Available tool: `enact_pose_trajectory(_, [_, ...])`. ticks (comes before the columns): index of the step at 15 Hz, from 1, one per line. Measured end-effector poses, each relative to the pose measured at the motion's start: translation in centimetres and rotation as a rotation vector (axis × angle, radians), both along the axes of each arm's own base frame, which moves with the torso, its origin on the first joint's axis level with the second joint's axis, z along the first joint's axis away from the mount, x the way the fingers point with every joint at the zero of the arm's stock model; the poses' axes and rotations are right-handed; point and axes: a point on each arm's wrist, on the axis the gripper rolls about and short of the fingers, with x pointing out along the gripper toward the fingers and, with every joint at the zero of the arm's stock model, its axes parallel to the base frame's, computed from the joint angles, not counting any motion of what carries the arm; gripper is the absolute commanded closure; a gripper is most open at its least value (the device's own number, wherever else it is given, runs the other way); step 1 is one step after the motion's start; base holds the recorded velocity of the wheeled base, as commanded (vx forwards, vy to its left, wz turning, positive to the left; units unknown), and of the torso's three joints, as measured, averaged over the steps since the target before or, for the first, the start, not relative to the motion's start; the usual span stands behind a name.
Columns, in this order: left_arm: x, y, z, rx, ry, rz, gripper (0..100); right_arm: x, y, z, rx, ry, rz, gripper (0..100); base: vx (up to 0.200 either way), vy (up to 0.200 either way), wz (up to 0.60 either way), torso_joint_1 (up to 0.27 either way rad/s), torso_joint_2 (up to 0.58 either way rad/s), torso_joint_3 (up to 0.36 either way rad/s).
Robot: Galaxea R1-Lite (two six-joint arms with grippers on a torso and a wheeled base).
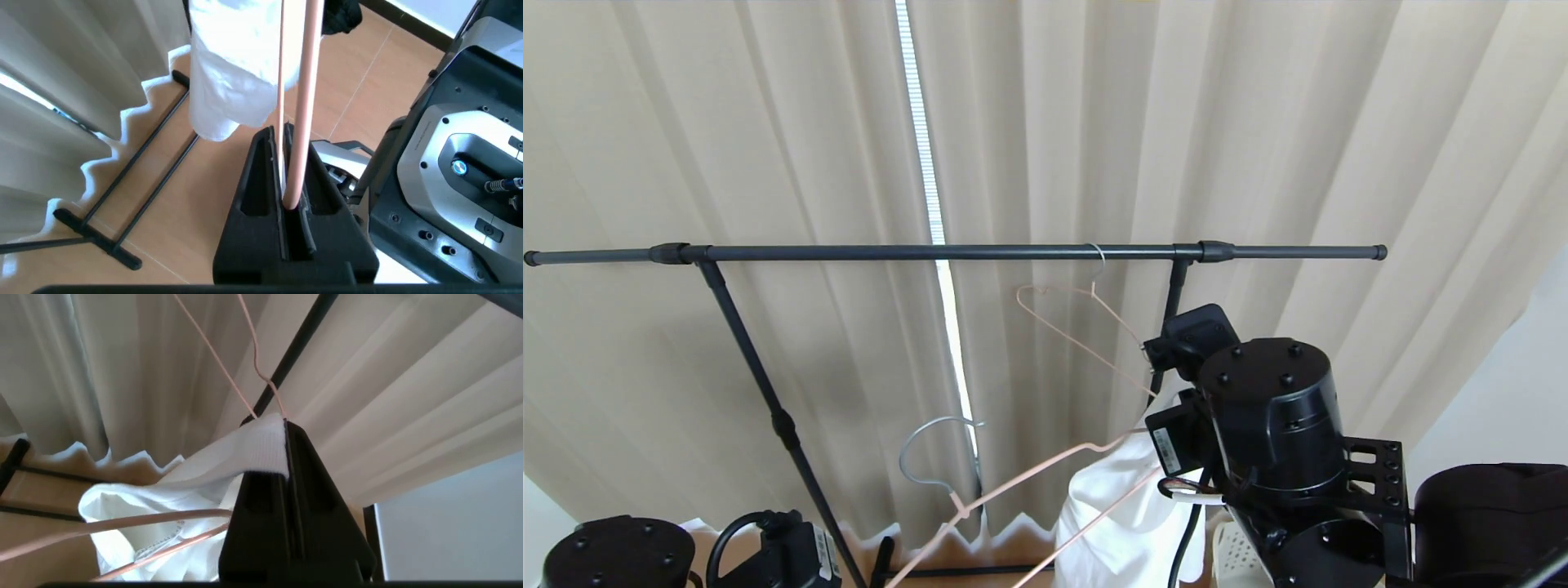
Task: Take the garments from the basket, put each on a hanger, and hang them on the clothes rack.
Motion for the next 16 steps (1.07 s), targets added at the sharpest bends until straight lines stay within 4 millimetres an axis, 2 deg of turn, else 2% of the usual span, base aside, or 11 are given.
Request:
enact_pose_trajectory(10, [0.9,-0.5,0.1,0.011,-0.010,0.056,100,-2.2,1.4,-0.4,-0.019,0.002,0.070,100,0.000,0.000,0.00,0.000,0.00,0.000])
enact_pose_trajectory(16, [1.0,-0.5,0.1,0.020,-0.016,0.061,100,-4.2,2.9,-0.4,0.017,0.002,0.143,100,0.000,0.000,0.00,0.000,0.00,0.000])
